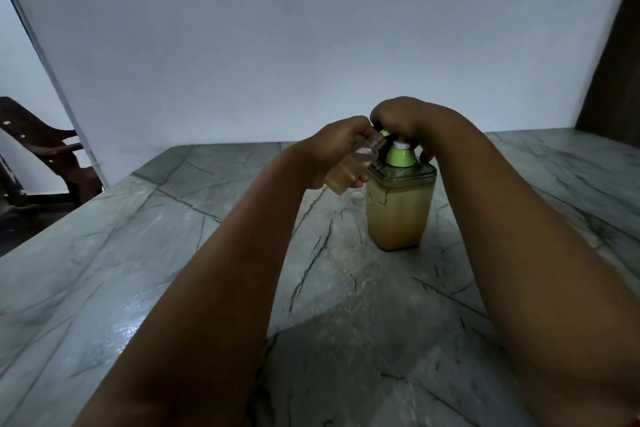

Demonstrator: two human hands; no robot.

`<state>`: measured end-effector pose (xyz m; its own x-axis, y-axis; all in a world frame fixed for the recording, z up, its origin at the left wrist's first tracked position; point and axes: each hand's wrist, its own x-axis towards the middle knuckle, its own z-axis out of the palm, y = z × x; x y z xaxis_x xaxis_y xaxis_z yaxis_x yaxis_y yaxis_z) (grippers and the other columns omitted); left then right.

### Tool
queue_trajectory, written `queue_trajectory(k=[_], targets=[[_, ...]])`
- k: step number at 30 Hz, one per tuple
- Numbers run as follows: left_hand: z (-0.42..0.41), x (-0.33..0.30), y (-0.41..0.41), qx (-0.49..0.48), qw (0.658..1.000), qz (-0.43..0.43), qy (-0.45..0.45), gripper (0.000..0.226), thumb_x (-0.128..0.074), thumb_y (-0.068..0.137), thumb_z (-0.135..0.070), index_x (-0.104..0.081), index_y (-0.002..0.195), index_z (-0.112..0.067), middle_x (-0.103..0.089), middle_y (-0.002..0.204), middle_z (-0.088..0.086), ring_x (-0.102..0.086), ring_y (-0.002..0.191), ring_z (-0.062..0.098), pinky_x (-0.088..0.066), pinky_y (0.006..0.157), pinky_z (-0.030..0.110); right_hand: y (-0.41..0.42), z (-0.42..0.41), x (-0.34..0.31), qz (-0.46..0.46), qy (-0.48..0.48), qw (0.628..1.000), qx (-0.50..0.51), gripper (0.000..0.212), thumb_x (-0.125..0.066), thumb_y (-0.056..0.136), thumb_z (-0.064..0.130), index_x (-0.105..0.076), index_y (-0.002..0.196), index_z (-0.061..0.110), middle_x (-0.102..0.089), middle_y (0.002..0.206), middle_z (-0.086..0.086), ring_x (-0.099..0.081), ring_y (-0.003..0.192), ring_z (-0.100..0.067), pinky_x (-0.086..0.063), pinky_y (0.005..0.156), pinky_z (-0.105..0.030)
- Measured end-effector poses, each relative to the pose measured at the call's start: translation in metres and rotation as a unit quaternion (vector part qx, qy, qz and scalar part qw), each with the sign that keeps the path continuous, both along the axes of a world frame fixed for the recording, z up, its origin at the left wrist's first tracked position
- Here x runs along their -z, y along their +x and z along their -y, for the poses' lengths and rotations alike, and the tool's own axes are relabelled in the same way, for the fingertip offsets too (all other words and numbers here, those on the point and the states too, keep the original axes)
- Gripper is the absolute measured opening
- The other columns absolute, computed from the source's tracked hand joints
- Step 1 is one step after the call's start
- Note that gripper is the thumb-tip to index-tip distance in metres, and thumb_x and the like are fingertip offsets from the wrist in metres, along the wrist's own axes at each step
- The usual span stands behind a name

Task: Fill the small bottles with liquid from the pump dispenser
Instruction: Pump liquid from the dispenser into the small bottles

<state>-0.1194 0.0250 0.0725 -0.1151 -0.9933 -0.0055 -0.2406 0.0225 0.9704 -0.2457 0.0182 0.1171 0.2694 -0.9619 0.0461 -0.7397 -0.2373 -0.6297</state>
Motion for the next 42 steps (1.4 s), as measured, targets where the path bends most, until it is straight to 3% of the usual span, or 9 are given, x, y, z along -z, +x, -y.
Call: queue_trajectory(k=[4,6,11,17,24,28,33,39,42], targets=[[0.0007,0.0003,0.0004,0.006,1.000,-0.006,0.000,0.027,-0.042,0.093,-0.027,-0.058,0.089,-0.006,-0.060,0.057,0.006,-0.056,0.051,0.021,-0.046,0.047,0.024,0.0004,-0.0060,-0.0033,0.052,0.022,0.998,0.007,0.009,-0.032,0.097,0.008,-0.036,0.090,0.005,-0.045,0.093,-0.028,-0.052,0.076,-0.019,-0.044,0.064,-0.031],[0.0006,0.0005,0.0010,0.010,1.000,-0.007,0.001,0.027,-0.040,0.094,-0.028,-0.058,0.089,-0.008,-0.060,0.055,0.005,-0.056,0.051,0.021,-0.046,0.048,0.024,-0.0032,-0.0048,-0.0047,0.070,0.023,0.997,0.002,0.013,-0.032,0.100,0.016,-0.040,0.096,0.006,-0.045,0.084,-0.013,-0.046,0.068,-0.017,-0.039,0.058,-0.028],[0.0009,0.0014,0.0028,0.011,1.000,-0.007,-0.001,0.029,-0.039,0.094,-0.028,-0.058,0.090,-0.006,-0.061,0.054,0.005,-0.056,0.051,0.021,-0.046,0.048,0.025,-0.0004,-0.0058,-0.0047,0.029,0.016,0.999,0.000,0.022,-0.034,0.097,0.011,-0.038,0.076,0.006,-0.039,0.076,-0.010,-0.037,0.061,-0.022,-0.039,0.074,-0.035],[0.0011,0.0014,0.0026,0.011,1.000,-0.010,-0.005,0.027,-0.041,0.093,-0.027,-0.058,0.093,-0.005,-0.060,0.054,0.004,-0.056,0.048,0.020,-0.046,0.048,0.024,0.0014,-0.0035,-0.0006,-0.005,0.014,1.000,0.005,0.029,-0.033,0.093,0.005,-0.040,0.065,0.006,-0.041,0.065,-0.011,-0.037,0.055,-0.022,-0.035,0.056,-0.025],[0.0005,0.0004,0.0027,0.028,1.000,-0.008,-0.005,0.031,-0.036,0.094,-0.026,-0.058,0.099,-0.004,-0.059,0.055,0.004,-0.055,0.048,0.019,-0.045,0.045,0.023,-0.0018,-0.0017,-0.0048,0.050,0.043,0.998,0.014,0.022,-0.033,0.097,0.025,-0.042,0.082,0.012,-0.044,0.068,-0.007,-0.040,0.059,-0.022,-0.037,0.062,-0.031],[-0.0005,0.0003,0.0018,0.022,1.000,-0.009,-0.001,0.031,-0.036,0.094,-0.027,-0.058,0.092,-0.004,-0.059,0.055,0.005,-0.055,0.048,0.019,-0.045,0.046,0.022,0.0002,-0.0017,-0.0027,0.011,0.018,1.000,0.005,0.022,-0.034,0.096,0.011,-0.043,0.078,0.004,-0.042,0.067,-0.011,-0.039,0.059,-0.023,-0.039,0.071,-0.036],[0.0013,0.0008,0.0015,0.012,1.000,-0.005,0.001,0.029,-0.039,0.093,-0.027,-0.057,0.093,-0.003,-0.059,0.057,0.007,-0.056,0.050,0.021,-0.046,0.048,0.024,0.0009,-0.0012,-0.0011,-0.024,0.006,1.000,-0.007,0.028,-0.032,0.095,0.003,-0.041,0.068,0.004,-0.042,0.064,-0.009,-0.036,0.053,-0.019,-0.031,0.052,-0.024],[0.0030,0.0011,0.0023,0.025,1.000,-0.006,0.003,0.030,-0.037,0.094,-0.028,-0.058,0.095,-0.005,-0.060,0.054,0.004,-0.055,0.051,0.020,-0.045,0.049,0.024,-0.0049,-0.0007,-0.0051,0.036,0.041,0.998,0.009,0.023,-0.034,0.097,0.028,-0.044,0.085,0.011,-0.043,0.071,-0.007,-0.041,0.060,-0.022,-0.037,0.060,-0.029],[0.0032,0.0017,0.0020,0.020,1.000,-0.009,0.003,0.031,-0.038,0.094,-0.027,-0.058,0.095,-0.004,-0.060,0.054,0.005,-0.055,0.051,0.020,-0.046,0.047,0.023,-0.0037,-0.0016,-0.0050,0.018,0.039,0.999,0.009,0.019,-0.035,0.097,0.026,-0.043,0.096,0.009,-0.044,0.071,-0.008,-0.042,0.059,-0.023,-0.038,0.060,-0.030]])
